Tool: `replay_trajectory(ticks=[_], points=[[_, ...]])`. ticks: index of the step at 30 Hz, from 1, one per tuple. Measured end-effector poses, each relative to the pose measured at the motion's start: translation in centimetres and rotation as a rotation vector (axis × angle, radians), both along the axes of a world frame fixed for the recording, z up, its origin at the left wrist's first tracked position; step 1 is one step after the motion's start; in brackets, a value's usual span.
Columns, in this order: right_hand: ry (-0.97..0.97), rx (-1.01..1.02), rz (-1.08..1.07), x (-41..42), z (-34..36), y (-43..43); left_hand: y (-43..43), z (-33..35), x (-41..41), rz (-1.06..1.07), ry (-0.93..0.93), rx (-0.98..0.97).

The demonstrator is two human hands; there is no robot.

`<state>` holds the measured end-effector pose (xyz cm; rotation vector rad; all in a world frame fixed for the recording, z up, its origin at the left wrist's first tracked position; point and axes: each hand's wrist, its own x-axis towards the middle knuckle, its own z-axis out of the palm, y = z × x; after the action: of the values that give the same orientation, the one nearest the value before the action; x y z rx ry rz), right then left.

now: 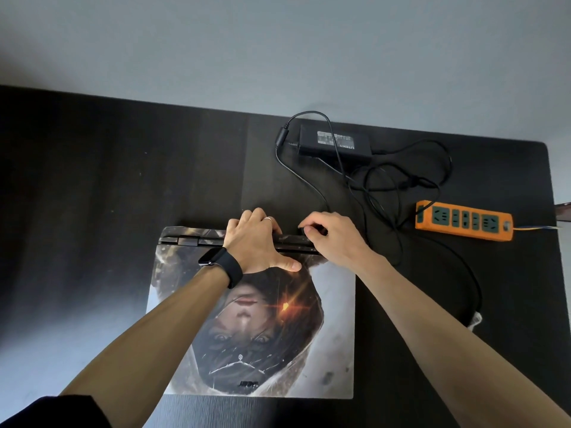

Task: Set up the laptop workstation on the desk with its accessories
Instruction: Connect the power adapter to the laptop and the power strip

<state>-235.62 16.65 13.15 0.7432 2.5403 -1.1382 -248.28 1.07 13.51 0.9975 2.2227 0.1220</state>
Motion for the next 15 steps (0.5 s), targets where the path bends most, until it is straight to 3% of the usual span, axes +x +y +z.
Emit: replay_trajectory(ticks=[8,13,15], points=[[0.056,-0.043,-0.171,1.4,-0.9,-1.0,0.0,0.4,0.5,-0.005,-0.015,-0.01],[0.119,-0.183,-0.373,1.0,0.0,-0.4,-0.1,0.7,0.6,-0.008,-0.018,-0.028],[0.126,-0.206,-0.33,1.2,0.6,-0.3,0.1,1.1,0.6,-0.002,-0.038,-0.035]])
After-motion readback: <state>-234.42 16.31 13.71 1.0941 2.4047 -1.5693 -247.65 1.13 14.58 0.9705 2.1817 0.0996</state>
